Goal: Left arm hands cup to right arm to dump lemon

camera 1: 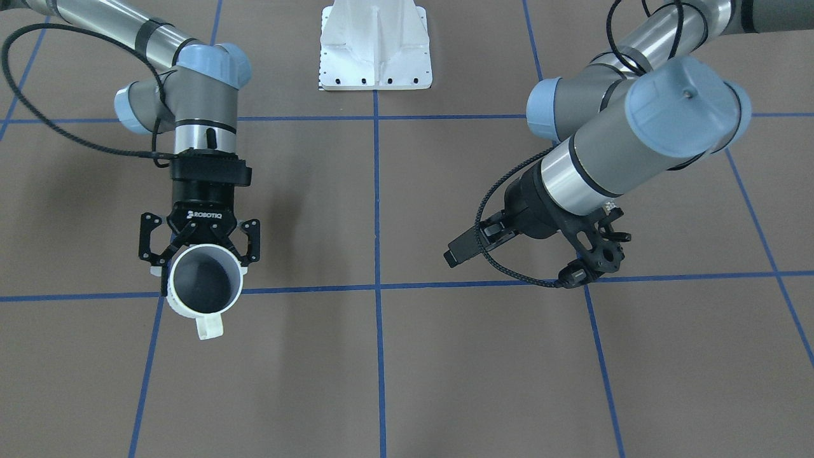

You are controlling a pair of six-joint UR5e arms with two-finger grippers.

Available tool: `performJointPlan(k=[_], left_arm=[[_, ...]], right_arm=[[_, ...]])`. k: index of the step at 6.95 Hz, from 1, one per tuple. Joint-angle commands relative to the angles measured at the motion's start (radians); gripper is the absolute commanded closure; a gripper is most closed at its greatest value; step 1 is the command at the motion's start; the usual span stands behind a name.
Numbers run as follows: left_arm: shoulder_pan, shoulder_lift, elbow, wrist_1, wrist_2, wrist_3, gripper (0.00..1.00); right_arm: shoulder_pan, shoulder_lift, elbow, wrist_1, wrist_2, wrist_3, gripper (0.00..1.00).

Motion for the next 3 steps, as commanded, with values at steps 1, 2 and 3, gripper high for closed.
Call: performJointPlan(k=[1, 2, 3], left_arm=[[0.013, -0.02, -0.007, -0.008, -0.014, 0.0, 0.0], [0.028, -0.037, -0.016, -0.009, -0.014, -0.002, 0.0], [0.057, -0.062, -0.016, -0.009, -0.011, -0.003, 0.0]], right_arm=[[-0.069, 0.033, -0.001, -0.052, -0.093, -0.003, 0.8], [-0.086, 0.049, -0.001, -0.078, -0.114, -0.004, 0.8], [-0.099, 0.065, -0.001, -0.119, -0.127, -0.004, 0.8]])
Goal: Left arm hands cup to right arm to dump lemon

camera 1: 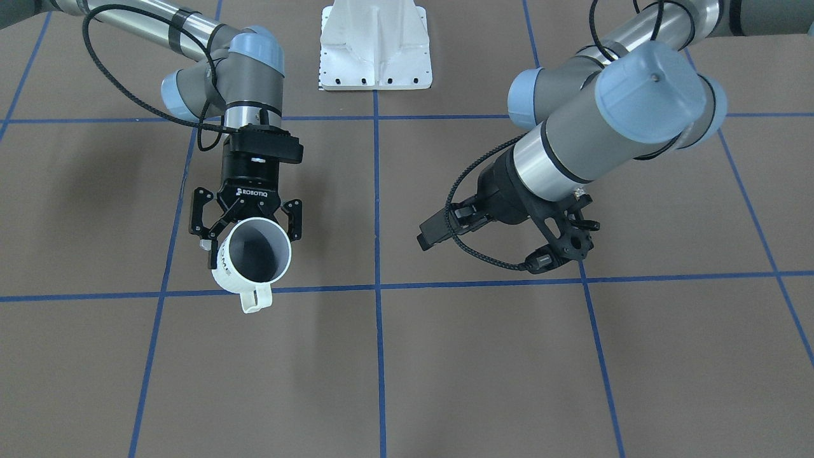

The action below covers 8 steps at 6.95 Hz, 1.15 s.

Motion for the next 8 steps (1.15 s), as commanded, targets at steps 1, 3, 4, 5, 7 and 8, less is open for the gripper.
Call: performJointPlan(k=[1, 3, 4, 5, 7, 8], left_arm=[[0.047, -0.04, -0.002, -0.001, 0.01, -0.002, 0.0], [0.053, -0.053, 0.024, -0.032, 0.015, -0.002, 0.0], [0.051, -0.075, 0.048, -0.073, 0.047, -0.002, 0.0], [0.051, -0.101, 0.079, -0.076, 0.049, -0.002, 0.0], [0.056, -0.123, 0.101, -0.078, 0.049, -0.003, 0.0], [0.068, -0.141, 0.134, -0.087, 0.05, -0.002, 0.0]], right_arm=[[-0.032, 0.05, 0.0, -0.091, -0.043, -0.001, 0.8], [-0.06, 0.059, -0.002, -0.111, -0.079, -0.001, 0.8], [-0.069, 0.059, -0.005, -0.111, -0.09, -0.001, 0.8], [-0.08, 0.059, -0.011, -0.111, -0.104, 0.001, 0.8], [-0.089, 0.061, -0.011, -0.111, -0.113, 0.001, 0.8], [-0.091, 0.067, -0.011, -0.11, -0.113, 0.001, 0.8]])
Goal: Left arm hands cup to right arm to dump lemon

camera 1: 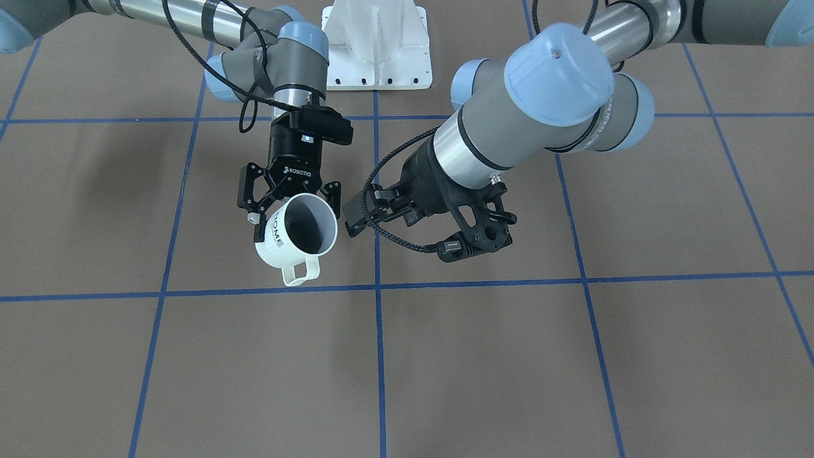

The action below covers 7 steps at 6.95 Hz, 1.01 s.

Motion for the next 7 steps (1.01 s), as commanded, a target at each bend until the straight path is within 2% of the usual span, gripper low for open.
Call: performJointPlan(k=[1, 4, 7], left_arm=[[0.01, -0.035, 0.069, -0.045, 0.002, 0.0, 0.01], [0.027, -0.052, 0.084, -0.051, 0.002, 0.0, 0.15], [0.064, -0.05, 0.086, -0.065, 0.002, 0.0, 0.25]], right_arm=[[-0.008, 0.006, 0.0, 0.0, -0.002, 0.0, 0.8], [-0.012, 0.008, 0.0, 0.001, -0.003, 0.003, 0.8], [-0.011, 0.011, 0.0, 0.001, -0.002, 0.003, 0.8]])
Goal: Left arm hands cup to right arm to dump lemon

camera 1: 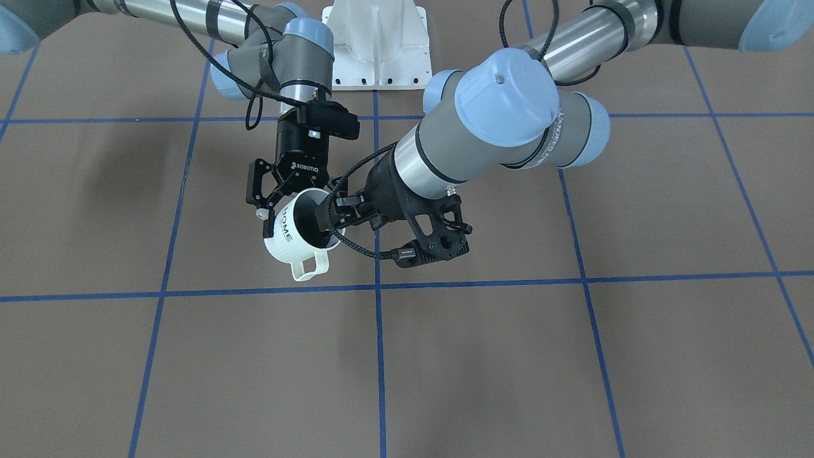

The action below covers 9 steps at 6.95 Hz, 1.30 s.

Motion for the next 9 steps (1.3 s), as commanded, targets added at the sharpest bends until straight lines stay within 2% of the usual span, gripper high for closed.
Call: performJointPlan(k=[1, 3, 5, 9], left_arm=[[0.015, -0.001, 0.001, -0.011, 0.0, -0.001, 0.34], [0.015, -0.001, 0.009, -0.011, 0.0, 0.001, 0.53], [0.015, -0.001, 0.009, -0.013, 0.0, 0.001, 0.63], [0.015, -0.004, 0.009, -0.013, 0.014, 0.001, 0.65]], right_arm=[[0.001, 0.002, 0.0, 0.0, -0.001, 0.002, 0.8], [-0.001, 0.002, 0.0, 0.0, 0.0, 0.005, 0.8], [-0.001, 0.002, 0.0, 0.0, 0.001, 0.005, 0.79], [-0.001, 0.0, 0.0, 0.003, 0.001, 0.006, 0.78]])
